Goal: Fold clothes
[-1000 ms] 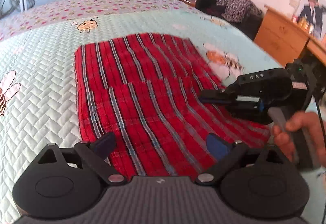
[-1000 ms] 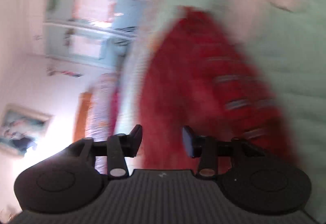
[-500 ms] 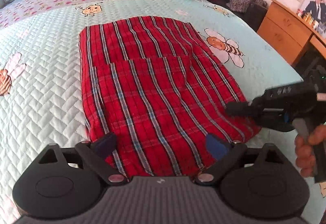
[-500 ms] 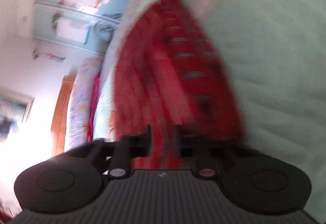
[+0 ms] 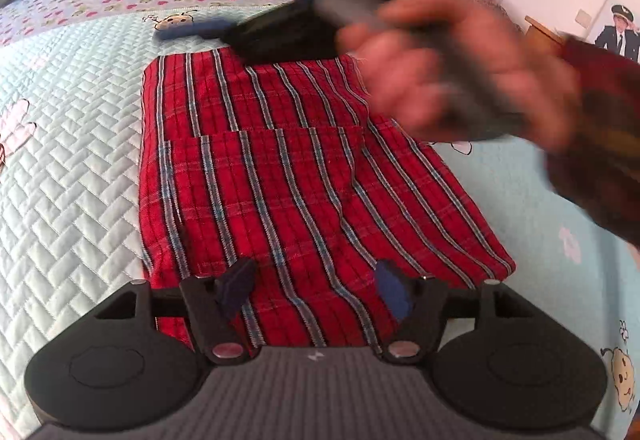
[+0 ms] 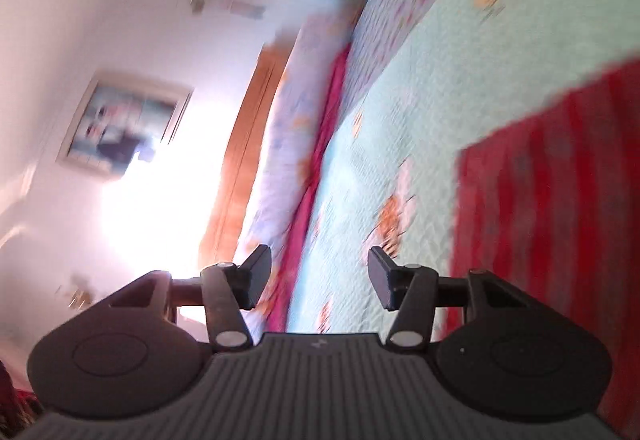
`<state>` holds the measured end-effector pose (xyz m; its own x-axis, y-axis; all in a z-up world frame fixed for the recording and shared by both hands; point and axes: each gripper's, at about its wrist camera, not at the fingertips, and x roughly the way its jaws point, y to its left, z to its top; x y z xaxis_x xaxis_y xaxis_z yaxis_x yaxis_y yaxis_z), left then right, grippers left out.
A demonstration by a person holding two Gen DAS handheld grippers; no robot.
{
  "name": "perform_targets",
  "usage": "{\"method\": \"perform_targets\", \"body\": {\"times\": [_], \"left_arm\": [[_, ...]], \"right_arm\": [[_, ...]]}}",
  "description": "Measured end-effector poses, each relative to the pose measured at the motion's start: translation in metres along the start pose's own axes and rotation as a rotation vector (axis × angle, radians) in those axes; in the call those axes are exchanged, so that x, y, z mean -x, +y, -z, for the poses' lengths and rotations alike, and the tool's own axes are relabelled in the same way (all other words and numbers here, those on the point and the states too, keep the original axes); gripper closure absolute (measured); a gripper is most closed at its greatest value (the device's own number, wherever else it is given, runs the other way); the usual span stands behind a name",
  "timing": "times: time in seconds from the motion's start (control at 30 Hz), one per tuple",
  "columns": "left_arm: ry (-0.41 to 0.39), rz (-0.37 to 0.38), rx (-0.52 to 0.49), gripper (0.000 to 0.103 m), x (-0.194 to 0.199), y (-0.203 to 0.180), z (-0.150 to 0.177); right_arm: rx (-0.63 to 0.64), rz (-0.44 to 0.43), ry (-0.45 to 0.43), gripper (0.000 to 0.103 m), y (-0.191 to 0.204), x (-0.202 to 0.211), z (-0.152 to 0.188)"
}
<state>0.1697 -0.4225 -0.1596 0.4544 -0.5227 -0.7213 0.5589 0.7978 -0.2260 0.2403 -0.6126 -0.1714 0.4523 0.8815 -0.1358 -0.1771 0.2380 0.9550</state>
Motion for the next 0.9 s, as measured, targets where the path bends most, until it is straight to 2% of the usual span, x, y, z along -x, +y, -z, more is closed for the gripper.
{"method": "perform_targets", "body": {"times": [0.03, 0.07, 0.1, 0.17, 0.23, 0.37, 0.47, 0.57, 0.6, 0.63, 0.67, 0.7, 0.77, 0.8, 0.9], "left_arm": [[-0.005, 0.003, -0.001, 0.032, -0.004, -0.001, 0.001], [-0.01, 0.006, -0.002, 0.031, -0.007, -0.002, 0.002], [-0.015, 0.009, -0.003, 0.031, -0.011, -0.003, 0.003], [-0.012, 0.003, -0.016, 0.028, -0.017, -0.009, 0.003], [-0.016, 0.005, -0.012, 0.019, -0.02, -0.012, 0.004], [-0.009, 0.015, -0.013, 0.016, -0.022, -0.009, 0.002], [0.014, 0.041, -0.016, 0.016, -0.023, -0.004, -0.002], [0.019, 0.056, 0.015, 0.015, -0.021, -0.001, -0.007], [0.016, 0.063, 0.03, 0.017, -0.019, 0.0, -0.008], [0.007, 0.085, 0.052, 0.026, -0.013, 0.002, -0.01], [-0.001, 0.108, 0.075, 0.033, -0.007, 0.004, -0.011], [-0.005, 0.132, 0.085, 0.042, 0.0, 0.005, -0.013], [-0.032, 0.121, 0.061, 0.043, 0.015, 0.0, -0.02], [-0.056, 0.105, 0.042, 0.043, 0.022, -0.002, -0.025], [-0.101, 0.033, 0.028, 0.04, 0.023, 0.003, -0.036]], "right_arm": [[-0.008, 0.004, 0.039, 0.048, -0.013, -0.011, -0.011], [-0.035, 0.032, 0.068, 0.062, -0.036, -0.013, -0.018], [-0.068, 0.044, 0.084, 0.103, -0.061, -0.011, -0.024], [-0.131, 0.017, 0.065, 0.103, -0.104, 0.007, -0.032], [-0.096, 0.032, 0.041, 0.103, -0.108, 0.024, -0.042], [-0.052, 0.108, 0.076, 0.103, -0.099, 0.042, -0.041], [-0.022, 0.247, 0.057, 0.103, -0.087, 0.055, -0.048], [0.013, 0.444, -0.033, 0.103, -0.068, 0.089, -0.053], [0.053, 0.507, -0.046, 0.103, -0.057, 0.093, -0.055], [0.092, 0.516, -0.052, 0.103, -0.043, 0.09, -0.047], [0.131, 0.526, -0.058, 0.093, -0.028, 0.087, -0.039], [0.17, 0.535, -0.064, 0.093, -0.014, 0.085, -0.031], [0.234, 0.541, -0.072, 0.088, 0.011, 0.078, -0.016], [0.23, 0.52, -0.066, 0.087, 0.012, 0.073, -0.013], [0.194, 0.513, -0.092, 0.087, -0.014, 0.081, -0.034]]}}
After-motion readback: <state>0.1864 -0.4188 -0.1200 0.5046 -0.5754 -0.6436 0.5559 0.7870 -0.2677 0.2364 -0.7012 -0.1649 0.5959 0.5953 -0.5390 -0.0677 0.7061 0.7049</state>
